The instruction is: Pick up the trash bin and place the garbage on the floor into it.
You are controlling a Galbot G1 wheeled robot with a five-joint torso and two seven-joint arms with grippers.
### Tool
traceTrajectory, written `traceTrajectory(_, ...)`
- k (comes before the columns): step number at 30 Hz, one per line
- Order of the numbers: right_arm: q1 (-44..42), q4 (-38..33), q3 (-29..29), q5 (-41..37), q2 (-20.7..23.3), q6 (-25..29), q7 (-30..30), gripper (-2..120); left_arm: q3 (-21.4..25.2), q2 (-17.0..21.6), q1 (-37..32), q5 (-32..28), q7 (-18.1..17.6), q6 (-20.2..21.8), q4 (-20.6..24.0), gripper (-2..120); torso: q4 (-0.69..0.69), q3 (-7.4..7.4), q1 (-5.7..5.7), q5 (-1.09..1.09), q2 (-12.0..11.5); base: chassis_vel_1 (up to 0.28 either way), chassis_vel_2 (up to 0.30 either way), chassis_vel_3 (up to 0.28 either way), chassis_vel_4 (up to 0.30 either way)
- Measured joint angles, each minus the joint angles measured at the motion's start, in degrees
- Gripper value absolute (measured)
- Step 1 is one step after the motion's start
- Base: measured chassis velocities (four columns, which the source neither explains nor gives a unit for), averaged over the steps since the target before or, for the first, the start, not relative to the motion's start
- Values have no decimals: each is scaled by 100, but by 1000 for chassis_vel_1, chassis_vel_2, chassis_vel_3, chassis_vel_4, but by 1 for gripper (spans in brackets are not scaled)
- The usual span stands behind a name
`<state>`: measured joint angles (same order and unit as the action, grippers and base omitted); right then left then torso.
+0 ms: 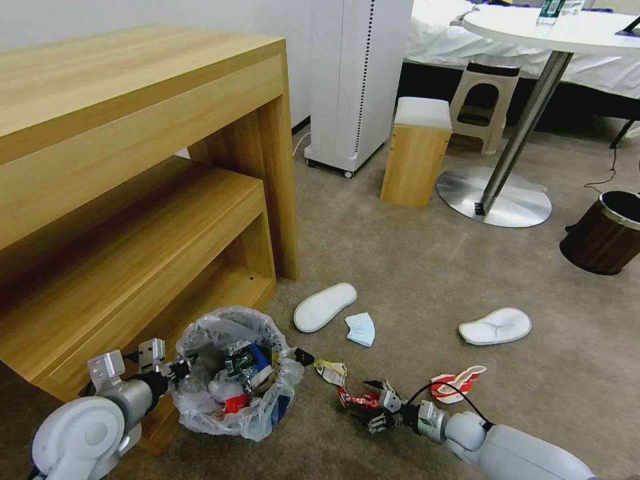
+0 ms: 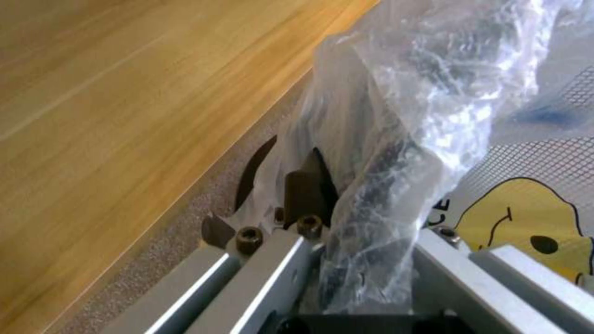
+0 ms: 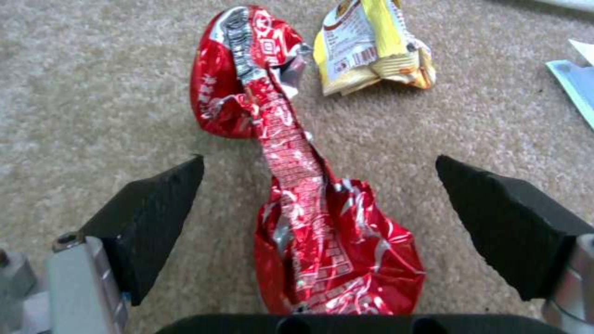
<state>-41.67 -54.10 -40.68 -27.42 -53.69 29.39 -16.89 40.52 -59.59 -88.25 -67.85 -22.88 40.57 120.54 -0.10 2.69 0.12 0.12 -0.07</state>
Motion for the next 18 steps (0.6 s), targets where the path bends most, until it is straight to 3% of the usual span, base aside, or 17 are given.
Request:
traceTrajectory(8, 51, 146, 23, 26, -55, 35, -15, 92, -2, -11, 3, 2, 0, -8, -19, 0, 0, 0, 0, 0, 0, 0, 0, 0, 0)
traceTrajectory(18, -1, 351, 110, 87, -138, 139, -42, 53, -2, -14, 0, 8, 5, -13, -29, 0, 0, 0, 0, 0, 0, 0, 0, 0, 0)
